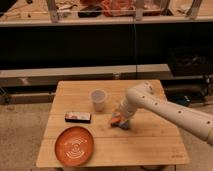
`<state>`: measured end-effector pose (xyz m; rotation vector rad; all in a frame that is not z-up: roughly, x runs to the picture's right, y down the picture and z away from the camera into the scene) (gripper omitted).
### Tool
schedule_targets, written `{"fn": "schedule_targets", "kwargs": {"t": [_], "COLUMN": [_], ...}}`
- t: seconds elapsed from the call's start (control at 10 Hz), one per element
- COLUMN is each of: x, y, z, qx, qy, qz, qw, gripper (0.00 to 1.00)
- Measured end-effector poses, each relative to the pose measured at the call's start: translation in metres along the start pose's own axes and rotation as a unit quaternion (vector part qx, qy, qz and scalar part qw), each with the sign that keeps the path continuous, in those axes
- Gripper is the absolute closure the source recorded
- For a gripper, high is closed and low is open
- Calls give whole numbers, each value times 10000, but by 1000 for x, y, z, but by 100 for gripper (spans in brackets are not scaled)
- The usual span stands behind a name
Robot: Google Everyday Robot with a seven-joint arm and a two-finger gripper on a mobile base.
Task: Place the pepper on the white sponge
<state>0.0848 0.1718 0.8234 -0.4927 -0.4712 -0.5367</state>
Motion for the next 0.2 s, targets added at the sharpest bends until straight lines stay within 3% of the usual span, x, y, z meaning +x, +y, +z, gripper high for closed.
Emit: {"fn": "schedule_targets", "kwargs": {"t": [0.2], "x": [-1], "y": [1], "z": [0], "qx": [-10], "qy": [11], "qz": [-35], "qw": [10000], "gripper": [20]}}
